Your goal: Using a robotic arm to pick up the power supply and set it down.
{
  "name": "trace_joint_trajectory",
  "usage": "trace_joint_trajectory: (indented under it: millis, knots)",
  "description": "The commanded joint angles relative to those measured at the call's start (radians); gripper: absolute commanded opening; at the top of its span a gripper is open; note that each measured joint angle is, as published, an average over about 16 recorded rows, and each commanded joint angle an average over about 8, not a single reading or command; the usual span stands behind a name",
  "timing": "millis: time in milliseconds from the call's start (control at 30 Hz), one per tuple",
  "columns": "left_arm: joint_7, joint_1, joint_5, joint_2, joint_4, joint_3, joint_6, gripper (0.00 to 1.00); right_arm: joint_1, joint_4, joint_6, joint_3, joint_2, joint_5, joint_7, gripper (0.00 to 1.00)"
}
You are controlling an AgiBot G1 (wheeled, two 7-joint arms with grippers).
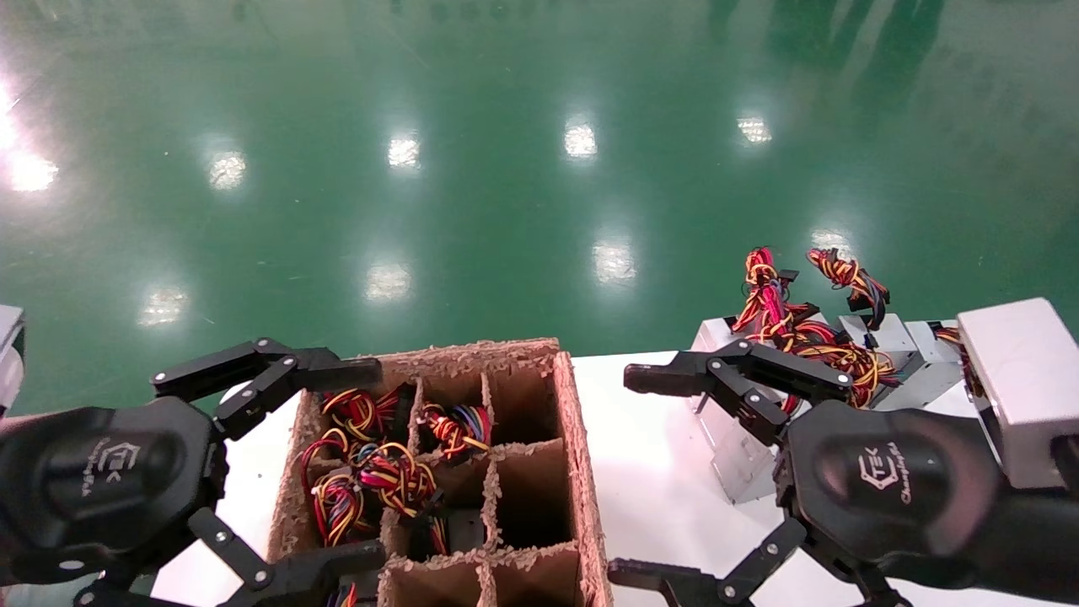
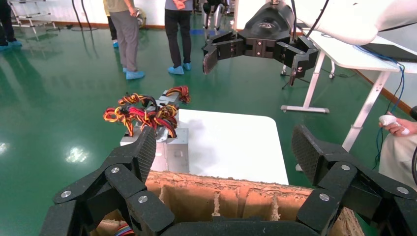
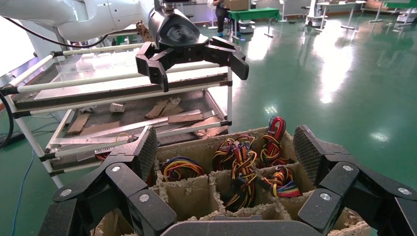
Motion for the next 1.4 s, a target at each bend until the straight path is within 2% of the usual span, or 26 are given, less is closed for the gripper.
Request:
trace_joint_trajectory:
  millis: [33,967,1000,1233,1267,1400]
  knots:
    - [0.0,0.0,0.0,0.0,0.0,0.0,0.0,1.0,0.0,0.0,0.0,0.0,0.0,0.0,0.0,1.0]
    - [0.0,0.0,0.0,0.0,0.0,0.0,0.0,1.0,0.0,0.0,0.0,0.0,0.0,0.0,0.0,1.0]
    - [0.0,0.0,0.0,0.0,0.0,0.0,0.0,0.9,0.0,0.0,0.0,0.0,0.0,0.0,0.0,1.0]
    - [0.0,0.0,0.0,0.0,0.0,0.0,0.0,0.03,0.0,0.0,0.0,0.0,0.0,0.0,0.0,1.0]
    - [0.0,0.0,0.0,0.0,0.0,0.0,0.0,0.0,0.0,0.0,0.0,0.0,0.0,0.0,0.0,1.0]
    - [0.0,0.0,0.0,0.0,0.0,0.0,0.0,0.0,0.0,0.0,0.0,0.0,0.0,0.0,-0.001,1.0]
